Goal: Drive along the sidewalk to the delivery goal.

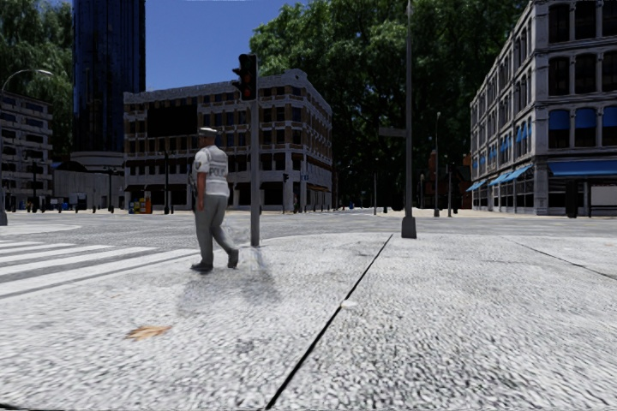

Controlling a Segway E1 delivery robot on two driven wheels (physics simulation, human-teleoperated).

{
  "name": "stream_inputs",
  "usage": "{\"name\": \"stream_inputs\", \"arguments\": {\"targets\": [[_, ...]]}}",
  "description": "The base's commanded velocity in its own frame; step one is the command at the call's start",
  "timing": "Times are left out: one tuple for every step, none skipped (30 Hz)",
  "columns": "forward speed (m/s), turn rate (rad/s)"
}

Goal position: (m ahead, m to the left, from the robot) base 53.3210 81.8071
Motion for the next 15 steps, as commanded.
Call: {"name": "stream_inputs", "arguments": {"targets": [[1.21,0.43],[1.21,0.43],[1.21,0.43],[1.21,0.43],[1.21,0.43],[1.21,0.43],[1.21,0.43],[1.21,0.43],[1.20,0.43],[1.20,0.43],[1.20,0.43],[1.20,0.43],[1.20,0.43],[1.20,0.43],[1.20,0.43]]}}
